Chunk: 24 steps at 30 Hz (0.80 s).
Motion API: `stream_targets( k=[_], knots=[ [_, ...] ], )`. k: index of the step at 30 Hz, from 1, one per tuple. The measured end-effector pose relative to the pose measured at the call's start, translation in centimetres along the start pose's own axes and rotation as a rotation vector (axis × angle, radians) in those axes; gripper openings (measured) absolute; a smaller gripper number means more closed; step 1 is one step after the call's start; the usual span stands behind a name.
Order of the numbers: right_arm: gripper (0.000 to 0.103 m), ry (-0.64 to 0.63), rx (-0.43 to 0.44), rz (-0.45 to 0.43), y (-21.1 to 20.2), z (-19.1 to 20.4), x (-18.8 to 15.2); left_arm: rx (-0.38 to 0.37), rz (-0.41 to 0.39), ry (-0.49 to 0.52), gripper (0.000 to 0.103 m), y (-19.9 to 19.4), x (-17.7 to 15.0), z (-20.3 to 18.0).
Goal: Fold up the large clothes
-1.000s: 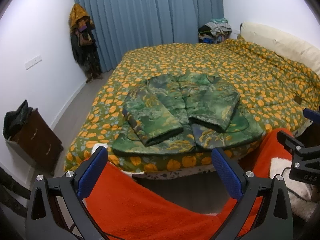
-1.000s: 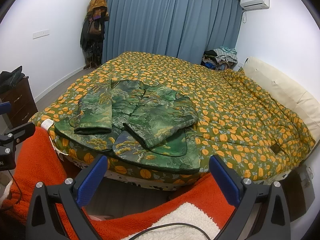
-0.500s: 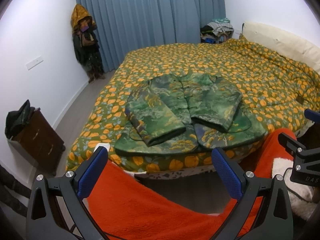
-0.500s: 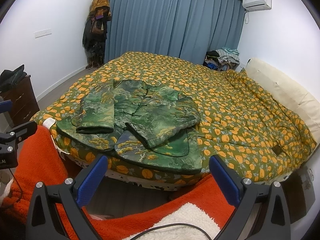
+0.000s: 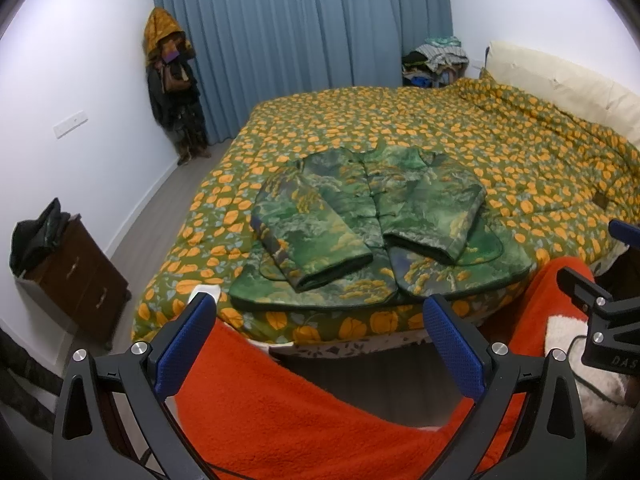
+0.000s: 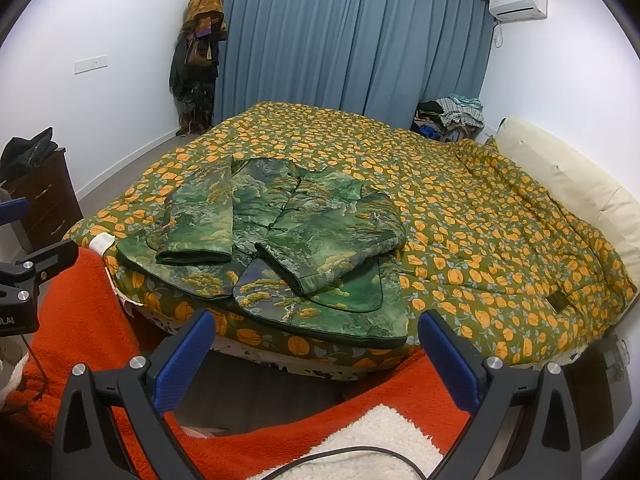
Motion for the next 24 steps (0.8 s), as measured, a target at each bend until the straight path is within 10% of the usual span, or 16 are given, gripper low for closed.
stream_targets(
  k=[16,24],
  knots=[
    [0.103,-0.053,0.066,-0.07,-1.6,1.3,0.7,-0.109,-0.052,-0.011,0.103,-0.4,0.6,-0.1],
    [0.103,-0.053,0.032,-0.161,-2.4,-0.9,3.1,-0.022,-0.195,0.021,0.103,-0.9,2.6,2.4]
  ],
)
Point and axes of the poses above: each gripper's, at about its wrist camera, not at the fingertips, and y roughly the way its jaws point, z to its left, x to its top, the point moved 8 cm from there along y, roughly the way its jaws point, and after that the axes turned 9 degrees about y, right-handed, at the moved point
